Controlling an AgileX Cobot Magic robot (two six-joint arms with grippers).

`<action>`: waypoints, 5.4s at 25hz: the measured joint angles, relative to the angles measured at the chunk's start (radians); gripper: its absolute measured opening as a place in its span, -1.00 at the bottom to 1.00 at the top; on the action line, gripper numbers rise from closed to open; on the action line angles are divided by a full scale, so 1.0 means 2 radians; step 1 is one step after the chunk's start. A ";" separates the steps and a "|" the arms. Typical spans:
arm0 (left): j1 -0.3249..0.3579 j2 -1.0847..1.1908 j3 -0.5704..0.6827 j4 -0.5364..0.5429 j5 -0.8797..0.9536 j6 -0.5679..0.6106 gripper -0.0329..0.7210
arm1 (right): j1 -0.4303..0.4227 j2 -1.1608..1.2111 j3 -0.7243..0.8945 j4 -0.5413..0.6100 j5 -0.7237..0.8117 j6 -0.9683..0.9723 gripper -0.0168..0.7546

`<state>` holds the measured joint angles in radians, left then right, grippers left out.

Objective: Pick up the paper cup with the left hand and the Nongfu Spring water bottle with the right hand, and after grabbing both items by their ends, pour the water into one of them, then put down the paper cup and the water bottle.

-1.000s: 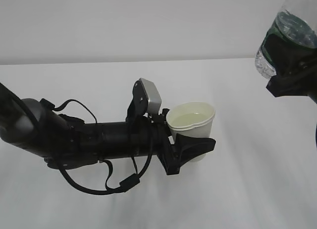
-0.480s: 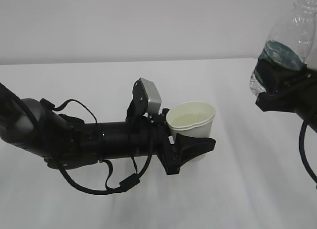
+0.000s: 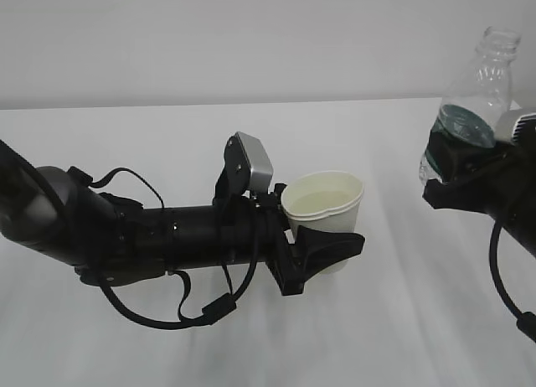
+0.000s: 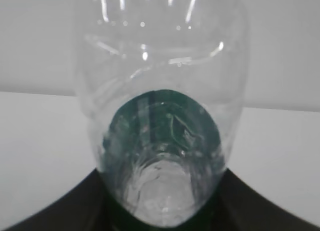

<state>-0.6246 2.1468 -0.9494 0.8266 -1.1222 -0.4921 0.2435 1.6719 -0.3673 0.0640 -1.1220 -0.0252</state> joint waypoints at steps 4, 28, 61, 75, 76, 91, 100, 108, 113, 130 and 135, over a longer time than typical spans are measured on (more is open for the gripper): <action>0.000 0.000 0.000 -0.002 0.000 0.000 0.32 | 0.000 0.017 -0.002 0.002 0.000 0.000 -0.13; 0.000 0.000 0.000 -0.004 0.000 0.000 0.32 | 0.000 0.179 -0.112 0.023 -0.001 -0.006 -0.13; 0.000 0.000 0.000 -0.004 0.000 0.002 0.32 | -0.006 0.281 -0.224 0.045 -0.003 -0.018 -0.13; 0.000 0.000 0.000 -0.004 0.000 0.002 0.32 | -0.008 0.288 -0.224 0.043 -0.014 -0.017 -0.13; 0.000 0.000 0.000 -0.004 0.000 0.002 0.32 | -0.008 0.288 -0.224 0.043 -0.014 -0.017 -0.13; 0.000 0.000 0.000 -0.004 0.000 0.002 0.32 | -0.009 0.288 -0.224 0.017 -0.015 -0.016 0.17; 0.000 0.000 0.000 -0.004 0.000 0.002 0.32 | -0.010 0.288 -0.210 0.009 -0.015 -0.014 0.43; 0.000 0.000 0.000 -0.004 0.000 0.002 0.32 | -0.010 0.252 -0.163 0.017 -0.013 -0.014 0.45; 0.000 0.000 0.000 -0.004 0.000 0.002 0.32 | -0.010 0.215 -0.129 0.019 -0.013 -0.014 0.45; 0.000 0.000 0.000 -0.004 0.000 0.002 0.32 | -0.010 0.056 0.018 0.012 -0.013 0.024 0.53; 0.000 0.000 0.000 -0.004 0.000 0.002 0.32 | -0.010 0.009 0.065 0.000 -0.013 0.027 0.53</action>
<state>-0.6246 2.1468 -0.9494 0.8185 -1.1222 -0.4882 0.2235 1.6897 -0.2369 0.0632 -1.1480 0.0280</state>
